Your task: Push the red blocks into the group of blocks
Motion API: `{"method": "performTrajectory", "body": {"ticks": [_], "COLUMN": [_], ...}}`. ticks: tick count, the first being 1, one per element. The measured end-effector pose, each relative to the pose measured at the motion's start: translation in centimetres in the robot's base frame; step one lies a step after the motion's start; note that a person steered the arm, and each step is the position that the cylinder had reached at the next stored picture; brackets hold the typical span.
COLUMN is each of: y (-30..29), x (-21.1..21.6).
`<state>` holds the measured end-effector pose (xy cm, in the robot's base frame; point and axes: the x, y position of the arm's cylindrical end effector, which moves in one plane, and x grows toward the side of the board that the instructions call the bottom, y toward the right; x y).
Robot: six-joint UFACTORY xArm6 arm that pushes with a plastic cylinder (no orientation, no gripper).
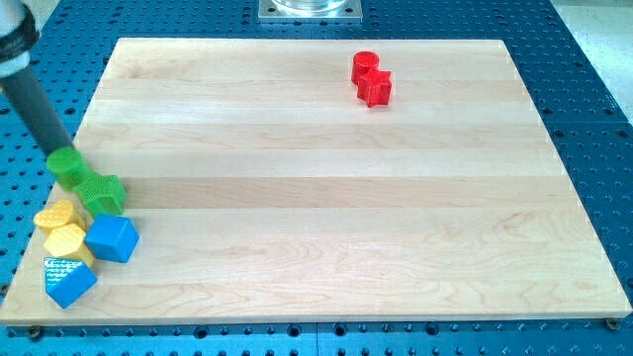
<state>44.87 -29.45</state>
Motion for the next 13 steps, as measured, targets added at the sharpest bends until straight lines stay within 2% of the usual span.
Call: {"method": "performTrajectory", "body": {"ticks": [3,4,7,9,10,11,12,13], "y": [0.6,1.8,19.1,32.3,36.6,38.9,39.6,35.4], "x": [2.8,-3.5,-18.7,-25.3,-25.4,-22.3,-18.2,-14.1]}}
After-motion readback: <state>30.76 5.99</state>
